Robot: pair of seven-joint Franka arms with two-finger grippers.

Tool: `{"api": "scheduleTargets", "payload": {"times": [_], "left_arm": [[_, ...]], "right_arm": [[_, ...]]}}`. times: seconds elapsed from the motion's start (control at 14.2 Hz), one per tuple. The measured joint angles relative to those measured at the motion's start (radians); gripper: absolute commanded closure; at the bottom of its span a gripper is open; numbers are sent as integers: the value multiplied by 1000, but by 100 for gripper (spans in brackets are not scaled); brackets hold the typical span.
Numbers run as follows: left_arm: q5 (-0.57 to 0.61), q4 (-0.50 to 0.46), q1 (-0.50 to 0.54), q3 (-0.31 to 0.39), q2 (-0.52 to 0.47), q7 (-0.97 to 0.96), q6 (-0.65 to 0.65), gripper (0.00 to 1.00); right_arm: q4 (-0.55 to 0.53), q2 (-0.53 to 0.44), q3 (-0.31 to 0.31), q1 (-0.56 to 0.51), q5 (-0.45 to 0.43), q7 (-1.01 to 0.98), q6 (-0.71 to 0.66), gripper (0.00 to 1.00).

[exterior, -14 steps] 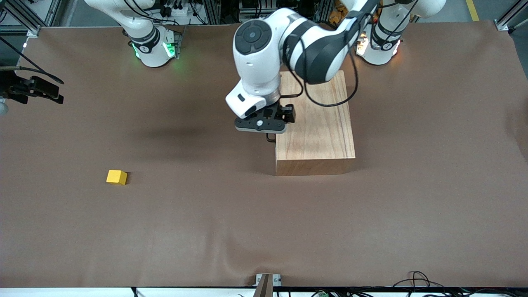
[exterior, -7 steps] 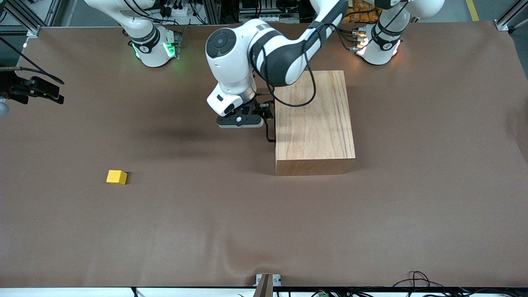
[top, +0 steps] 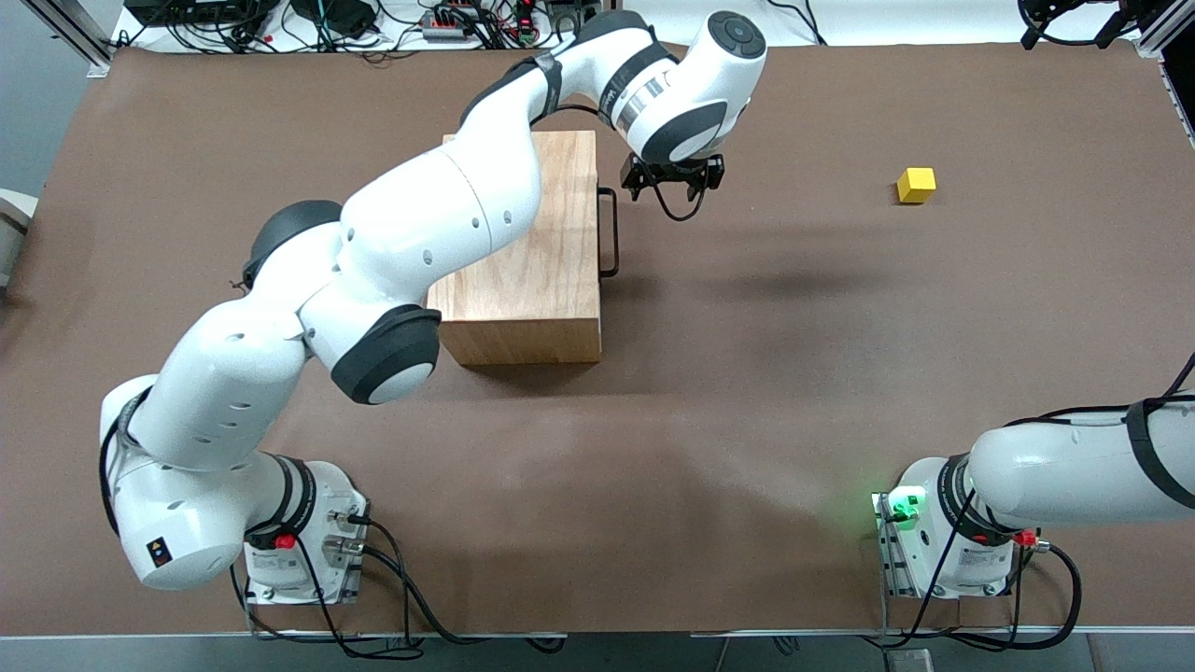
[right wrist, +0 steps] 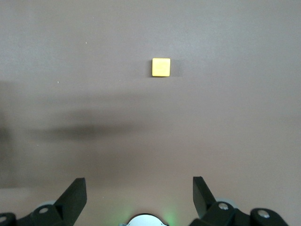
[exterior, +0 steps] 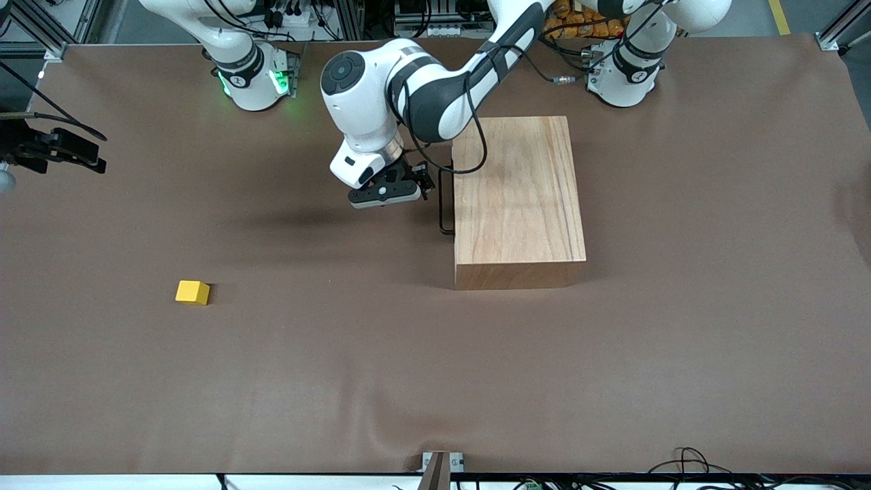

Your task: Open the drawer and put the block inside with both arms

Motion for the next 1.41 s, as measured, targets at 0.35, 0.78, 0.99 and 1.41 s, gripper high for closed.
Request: {"api": "scheduleTargets", "payload": {"times": [0.35, 0.78, 0.99, 1.41], "left_arm": [[3, 0, -33, 27, 22, -5, 0, 0], [35, 0, -68, 52, 70, 2, -1, 0], [49, 1, -68, 53, 74, 72, -54, 0], [76, 3, -80, 53, 74, 136, -117, 0]], "right_arm": [[0, 1, 0, 0, 0, 0, 7, 0], [-1, 2, 0, -3, 0, 0, 7, 0], [-1, 2, 0, -3, 0, 0, 7, 0], [-2, 2, 0, -4, 0, 0, 6, 0]]}}
